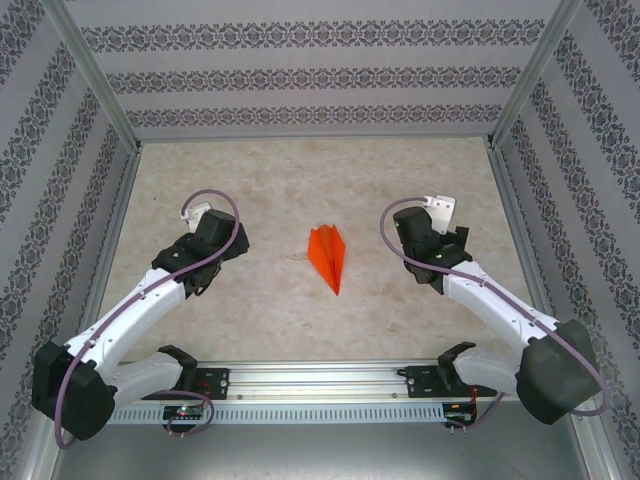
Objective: Fold a paper plane with a square sheet of paper (pick it up from the middle)
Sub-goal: Reset both arms
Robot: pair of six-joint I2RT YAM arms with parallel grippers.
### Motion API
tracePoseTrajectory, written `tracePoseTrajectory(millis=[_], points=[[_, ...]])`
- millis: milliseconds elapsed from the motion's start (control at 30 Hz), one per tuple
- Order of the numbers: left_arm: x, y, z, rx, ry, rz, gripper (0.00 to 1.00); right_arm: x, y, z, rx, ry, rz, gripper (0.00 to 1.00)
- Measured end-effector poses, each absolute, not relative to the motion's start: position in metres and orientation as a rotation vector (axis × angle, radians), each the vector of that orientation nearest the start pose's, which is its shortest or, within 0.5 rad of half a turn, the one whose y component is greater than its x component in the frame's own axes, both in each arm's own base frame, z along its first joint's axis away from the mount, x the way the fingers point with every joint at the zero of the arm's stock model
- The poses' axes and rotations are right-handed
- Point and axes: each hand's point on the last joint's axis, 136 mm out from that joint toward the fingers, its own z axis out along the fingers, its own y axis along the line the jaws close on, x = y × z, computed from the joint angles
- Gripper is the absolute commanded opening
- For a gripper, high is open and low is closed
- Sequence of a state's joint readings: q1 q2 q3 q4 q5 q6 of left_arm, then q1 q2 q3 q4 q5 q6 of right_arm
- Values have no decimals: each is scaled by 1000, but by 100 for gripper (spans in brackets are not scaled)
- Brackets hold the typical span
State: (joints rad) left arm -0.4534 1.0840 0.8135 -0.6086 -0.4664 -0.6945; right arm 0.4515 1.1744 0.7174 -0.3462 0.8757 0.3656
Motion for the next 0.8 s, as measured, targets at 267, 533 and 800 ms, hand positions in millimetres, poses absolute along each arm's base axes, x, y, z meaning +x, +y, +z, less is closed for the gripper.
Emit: tracePoseTrajectory(millis=[267,533,800], points=[[299,-13,160,-554,2257,164,100,354,-19,151,276,2040,-480,81],[300,0,158,-548,2256,206,100,387,-7,104,96,2075,-357,79],[303,8,152,-539,2239,231,100,383,-28,100,111,1901,-240,85]])
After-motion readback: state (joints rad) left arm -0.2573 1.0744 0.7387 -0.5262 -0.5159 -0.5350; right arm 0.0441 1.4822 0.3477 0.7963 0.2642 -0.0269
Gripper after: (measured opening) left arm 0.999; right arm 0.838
